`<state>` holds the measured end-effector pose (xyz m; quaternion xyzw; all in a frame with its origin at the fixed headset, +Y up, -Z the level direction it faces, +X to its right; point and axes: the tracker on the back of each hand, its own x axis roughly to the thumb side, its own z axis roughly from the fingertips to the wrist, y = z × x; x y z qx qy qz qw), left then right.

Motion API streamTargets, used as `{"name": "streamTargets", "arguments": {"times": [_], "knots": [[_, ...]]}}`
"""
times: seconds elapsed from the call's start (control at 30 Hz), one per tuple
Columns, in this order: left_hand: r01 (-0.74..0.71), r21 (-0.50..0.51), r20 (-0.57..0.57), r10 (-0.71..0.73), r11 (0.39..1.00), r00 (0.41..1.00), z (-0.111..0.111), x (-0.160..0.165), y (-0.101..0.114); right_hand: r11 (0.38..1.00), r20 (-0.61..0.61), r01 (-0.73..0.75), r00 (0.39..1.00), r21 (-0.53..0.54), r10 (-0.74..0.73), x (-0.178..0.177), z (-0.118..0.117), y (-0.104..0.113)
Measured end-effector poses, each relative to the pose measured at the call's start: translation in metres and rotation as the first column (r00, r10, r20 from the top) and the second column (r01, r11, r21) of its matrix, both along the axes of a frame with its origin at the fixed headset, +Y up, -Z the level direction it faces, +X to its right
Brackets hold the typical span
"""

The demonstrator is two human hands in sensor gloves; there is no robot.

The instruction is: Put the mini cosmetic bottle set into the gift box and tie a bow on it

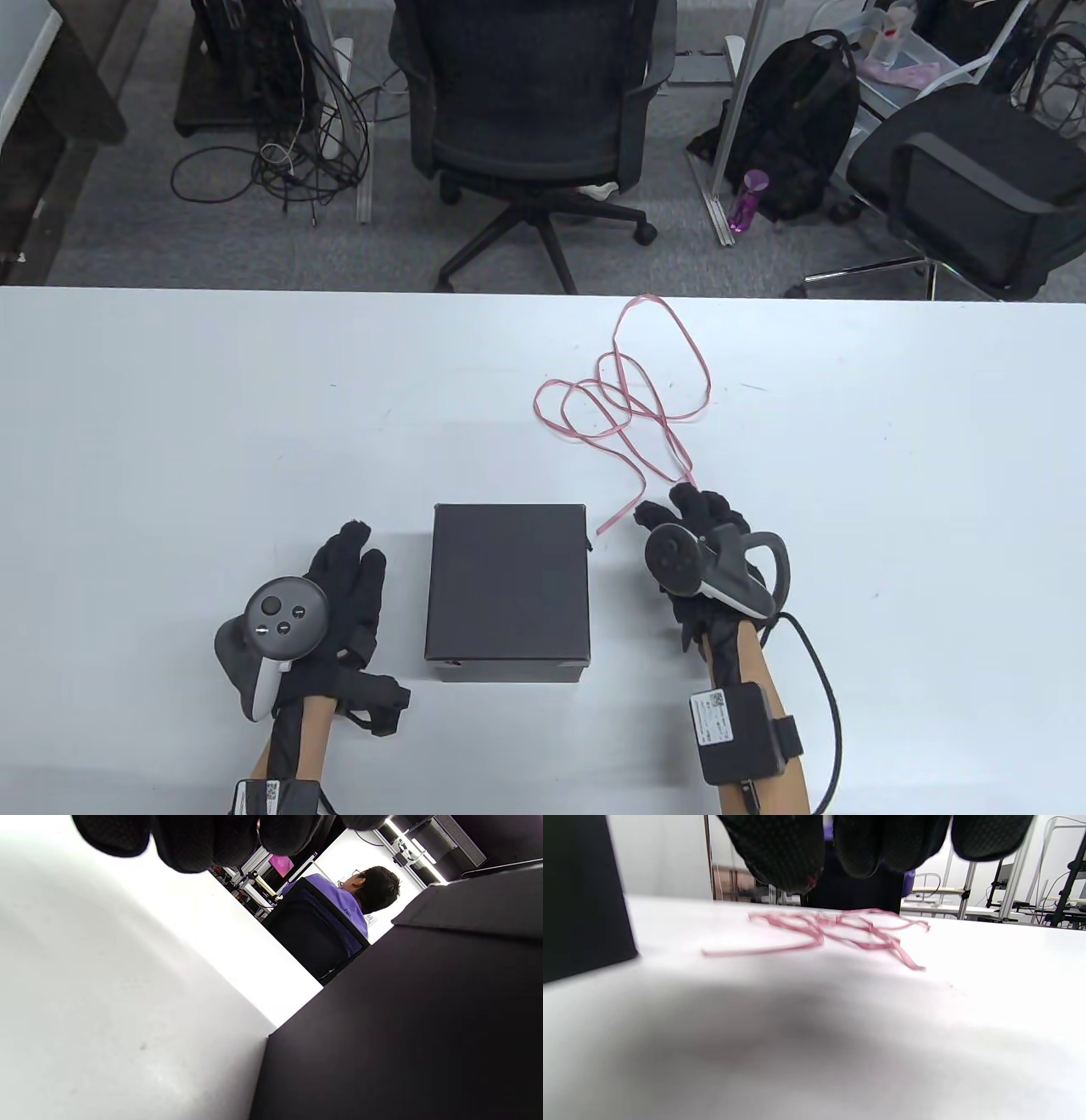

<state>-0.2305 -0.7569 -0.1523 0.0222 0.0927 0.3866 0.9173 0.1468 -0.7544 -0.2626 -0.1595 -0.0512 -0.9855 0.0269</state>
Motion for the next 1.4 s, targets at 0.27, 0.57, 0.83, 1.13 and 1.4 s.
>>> {"name": "streamTargets", "arguments": {"times": [0.27,0.57,0.83,1.13,1.4], "knots": [[-0.022,-0.019,-0.013,0.022,1.000,1.000,-0.004,-0.006,-0.003,0.949,-0.007,-0.314,0.949,-0.016,0.314,-0.032,-0.053,-0.028],[-0.029,-0.024,-0.004,0.029,0.999,1.000,-0.009,-0.006,-0.003,0.909,0.027,-0.409,0.912,0.077,0.408,-0.035,-0.067,-0.034],[-0.060,0.023,0.016,0.060,0.998,0.998,-0.009,-0.001,0.005,0.976,0.116,0.171,0.975,0.134,-0.187,0.000,-0.045,0.001],[-0.116,0.101,0.062,0.110,0.988,0.992,-0.005,0.006,0.022,0.565,0.096,0.782,0.561,0.264,-0.822,0.031,0.026,0.050],[-0.147,0.147,0.077,0.137,0.978,0.988,-0.002,0.006,0.032,-0.127,0.003,0.981,-0.128,0.149,-0.992,0.036,0.060,0.053]]}}
